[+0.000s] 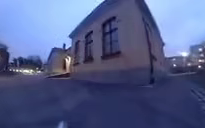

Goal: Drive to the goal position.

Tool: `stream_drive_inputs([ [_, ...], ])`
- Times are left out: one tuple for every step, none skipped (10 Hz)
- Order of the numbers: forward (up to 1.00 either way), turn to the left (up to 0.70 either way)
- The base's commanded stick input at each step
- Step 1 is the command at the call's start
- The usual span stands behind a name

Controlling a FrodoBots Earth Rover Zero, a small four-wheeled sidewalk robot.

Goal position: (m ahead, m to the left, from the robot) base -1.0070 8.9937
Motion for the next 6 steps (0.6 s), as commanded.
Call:
stream_drive_inputs([
  [0.00,-0.70],
  [0.00,-0.70],
  [0.00,-0.70],
  [0.00,-0.70],
  [0.00,-0.70],
  [0.00,-0.70],
])
